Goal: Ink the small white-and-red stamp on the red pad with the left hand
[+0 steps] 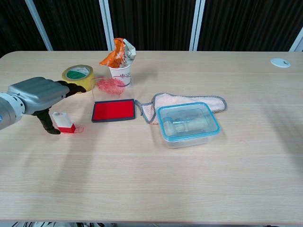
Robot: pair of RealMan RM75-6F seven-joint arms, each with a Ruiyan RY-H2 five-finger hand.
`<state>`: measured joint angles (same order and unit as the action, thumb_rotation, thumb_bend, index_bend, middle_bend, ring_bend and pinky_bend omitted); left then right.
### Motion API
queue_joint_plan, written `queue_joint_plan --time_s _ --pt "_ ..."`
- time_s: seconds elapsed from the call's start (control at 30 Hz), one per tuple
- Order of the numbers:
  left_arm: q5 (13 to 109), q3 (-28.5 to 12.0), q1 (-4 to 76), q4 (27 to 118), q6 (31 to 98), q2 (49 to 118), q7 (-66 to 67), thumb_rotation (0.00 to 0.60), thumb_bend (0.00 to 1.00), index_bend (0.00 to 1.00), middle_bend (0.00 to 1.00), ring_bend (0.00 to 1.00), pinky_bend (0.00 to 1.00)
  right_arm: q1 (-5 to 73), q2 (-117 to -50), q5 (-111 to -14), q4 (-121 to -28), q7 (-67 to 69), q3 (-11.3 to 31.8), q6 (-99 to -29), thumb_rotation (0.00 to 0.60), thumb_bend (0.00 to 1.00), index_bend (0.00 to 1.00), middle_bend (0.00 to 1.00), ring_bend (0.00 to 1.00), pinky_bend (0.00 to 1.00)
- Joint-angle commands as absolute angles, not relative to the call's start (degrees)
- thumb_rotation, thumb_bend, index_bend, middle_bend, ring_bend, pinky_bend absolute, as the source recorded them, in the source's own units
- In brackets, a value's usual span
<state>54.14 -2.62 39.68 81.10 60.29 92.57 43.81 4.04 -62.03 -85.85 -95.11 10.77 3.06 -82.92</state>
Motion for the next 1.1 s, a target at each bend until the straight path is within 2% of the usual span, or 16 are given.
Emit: queue_joint_plan --time_s 0.03,0.27,0.5,0.77,0.93,1.1 --pt "58.1 -2.2 38.2 84.7 63.9 89.9 41.6 0.600 0.07 0.03 0.03 0.04 0.15 4.0 -62.1 -86.0 -94.9 10.4 3.1 -83.1 0.600 0.13 0.00 0.00 0.00 0.18" --pt "64.3 -0.9 33.5 93.7 71.9 82.5 36.7 0.600 0.06 0.03 0.01 0.02 0.13 4.0 -62.4 -86.2 -94.6 9.6 3.1 -83.5 0.600 0.13 0.00 0.00 0.00 0.18" --pt "71.2 3.2 25.9 100.1 81.8 73.4 31.0 0.600 0.05 0.00 0.00 0.00 0.07 3.8 -62.8 -86.7 -94.1 8.2 3.0 -84.1 0.600 0.13 0.00 0.00 0.00 0.18" --pt "79.7 7.9 15.2 96.6 93.2 69.1 18.6 0.600 0.05 0.00 0.00 0.00 0.05 3.6 -63.8 -87.3 -93.3 6.2 3.2 -85.3 0.600 0.13 0.00 0.00 0.00 0.18" --pt "82.0 8.8 11.1 94.6 96.5 68.2 13.9 0.600 0.05 0.00 0.00 0.00 0.05 3.5 -64.5 -88.2 -92.3 5.3 3.2 -86.5 0.600 0.13 0.00 0.00 0.00 0.18" --pt "81.8 7.8 10.0 94.3 95.5 67.7 11.7 0.600 0.05 0.00 0.00 0.00 0.05 3.5 -65.0 -88.7 -92.0 4.4 3.2 -86.8 0.600 0.13 0.00 0.00 0.00 0.18"
